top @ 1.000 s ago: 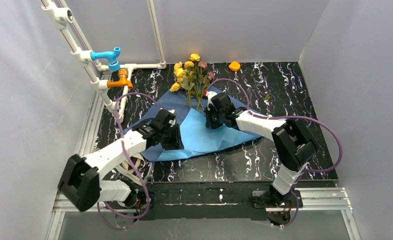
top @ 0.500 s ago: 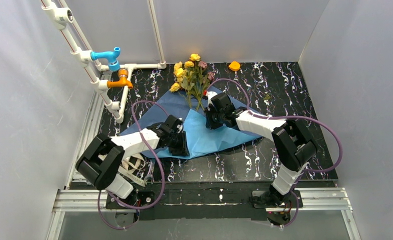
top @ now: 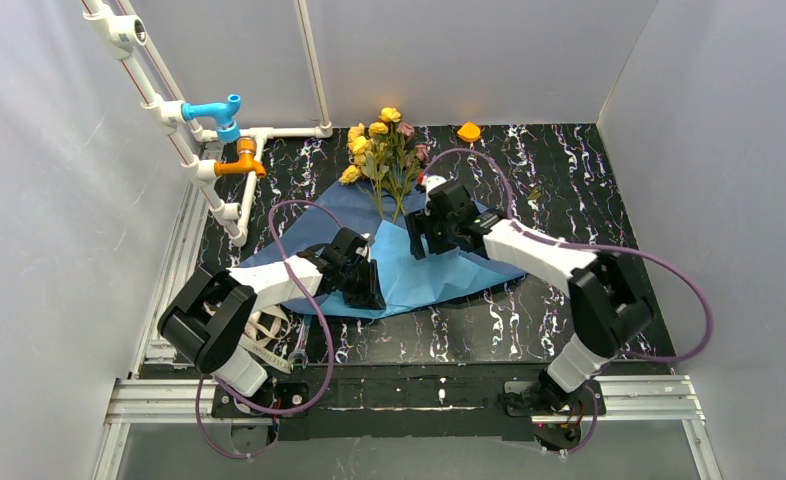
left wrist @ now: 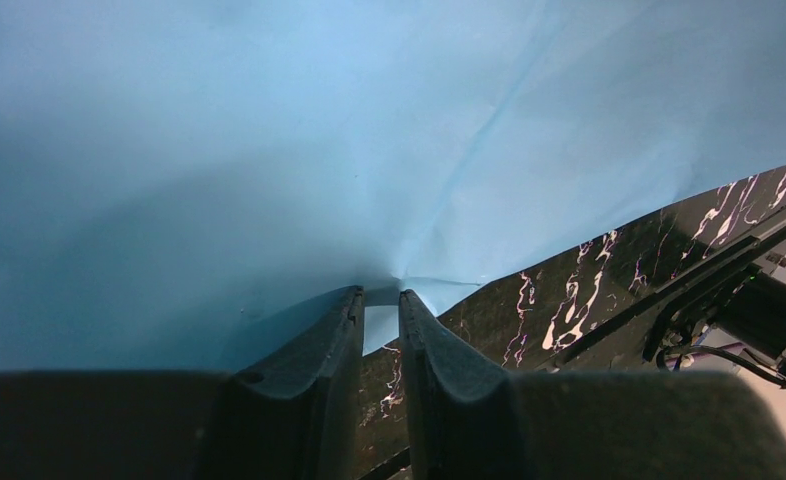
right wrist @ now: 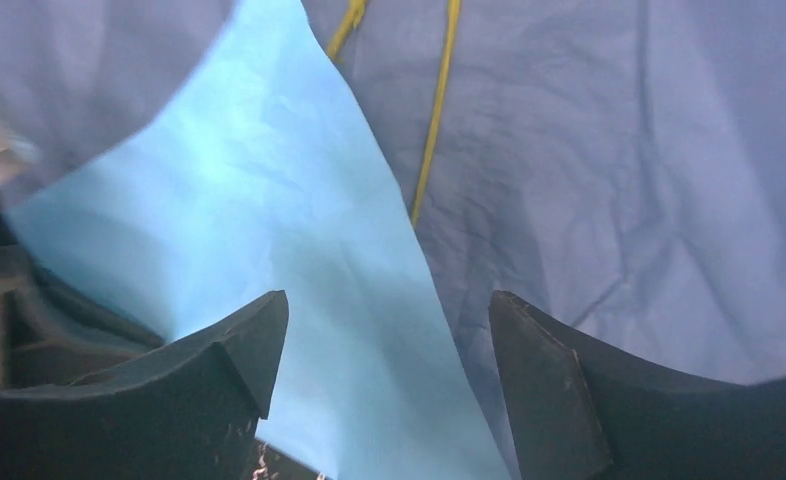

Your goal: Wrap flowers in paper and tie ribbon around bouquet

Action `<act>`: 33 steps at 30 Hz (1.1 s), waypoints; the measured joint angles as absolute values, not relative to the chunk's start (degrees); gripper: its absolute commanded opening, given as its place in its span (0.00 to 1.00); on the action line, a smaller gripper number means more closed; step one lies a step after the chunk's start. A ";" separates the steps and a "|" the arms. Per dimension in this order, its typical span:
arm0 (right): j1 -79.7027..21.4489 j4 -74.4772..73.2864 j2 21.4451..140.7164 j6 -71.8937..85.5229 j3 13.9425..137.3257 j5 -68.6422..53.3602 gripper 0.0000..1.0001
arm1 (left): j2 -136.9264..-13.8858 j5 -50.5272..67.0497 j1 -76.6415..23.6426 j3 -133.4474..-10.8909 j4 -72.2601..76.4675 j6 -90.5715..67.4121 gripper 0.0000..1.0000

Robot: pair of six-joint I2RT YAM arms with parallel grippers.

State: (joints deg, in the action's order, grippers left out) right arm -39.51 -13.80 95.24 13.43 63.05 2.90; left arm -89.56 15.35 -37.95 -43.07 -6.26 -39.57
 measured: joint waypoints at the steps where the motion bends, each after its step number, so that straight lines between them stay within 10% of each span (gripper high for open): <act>1: -39.51 -14.79 93.56 13.56 63.42 3.49 0.79 | -89.43 15.33 -37.95 -42.89 -6.09 -39.55 0.19; 19: -42.57 -15.11 81.23 31.73 48.18 -3.25 0.11 | -88.33 14.81 -37.95 -41.25 -4.51 -40.32 0.18; 29: -33.06 -26.74 85.60 31.70 47.42 18.98 0.11 | -87.99 14.33 -37.95 -40.80 -4.27 -41.60 0.17; 33: -30.92 -31.29 72.82 31.22 46.33 19.59 0.27 | -87.50 14.26 -37.95 -40.12 -3.44 -41.63 0.17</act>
State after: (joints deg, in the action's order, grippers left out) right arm -30.92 -31.29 72.82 31.22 46.33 19.59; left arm -87.50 14.26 -37.95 -40.12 -3.44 -41.63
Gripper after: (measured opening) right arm 0.177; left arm 0.169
